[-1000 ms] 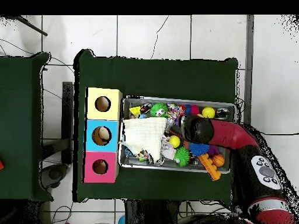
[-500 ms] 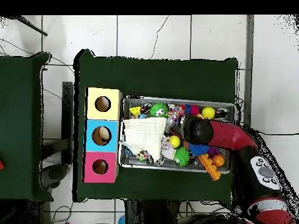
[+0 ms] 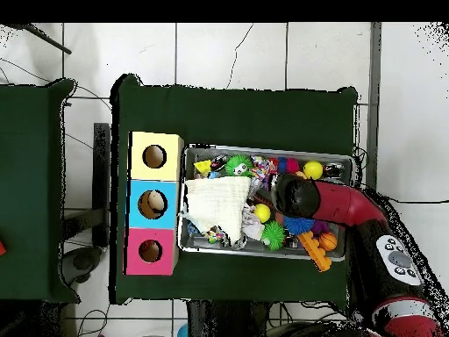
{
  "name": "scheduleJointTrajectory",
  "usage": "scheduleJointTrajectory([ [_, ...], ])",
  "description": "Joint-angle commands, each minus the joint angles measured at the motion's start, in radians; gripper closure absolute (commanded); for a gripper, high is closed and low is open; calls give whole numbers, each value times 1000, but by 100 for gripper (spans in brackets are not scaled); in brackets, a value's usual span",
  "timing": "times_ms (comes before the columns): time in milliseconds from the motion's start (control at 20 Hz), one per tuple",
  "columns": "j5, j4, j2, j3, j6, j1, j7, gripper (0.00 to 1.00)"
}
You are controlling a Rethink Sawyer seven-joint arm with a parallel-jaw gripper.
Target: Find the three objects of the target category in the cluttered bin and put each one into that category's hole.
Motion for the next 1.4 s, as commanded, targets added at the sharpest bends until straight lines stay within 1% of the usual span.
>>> scheduleJointTrajectory([
  [50,-32,19,23,38,9,-24,13,0],
  [250,-20,10,14,44,37,-26,6,0],
  [700,-13,-34,31,46,65,-23,-1,0],
  [800,-16,-32,37,33,44,-16,20,0],
  [900,-36,-33,52,13,11,-2,35,0],
  [1100,-54,-26,80,9,-38,-1,41,0],
  [1250,-67,-39,112,6,-74,-1,44,0],
  [1400,-69,-48,128,-1,-90,3,51,0],
])
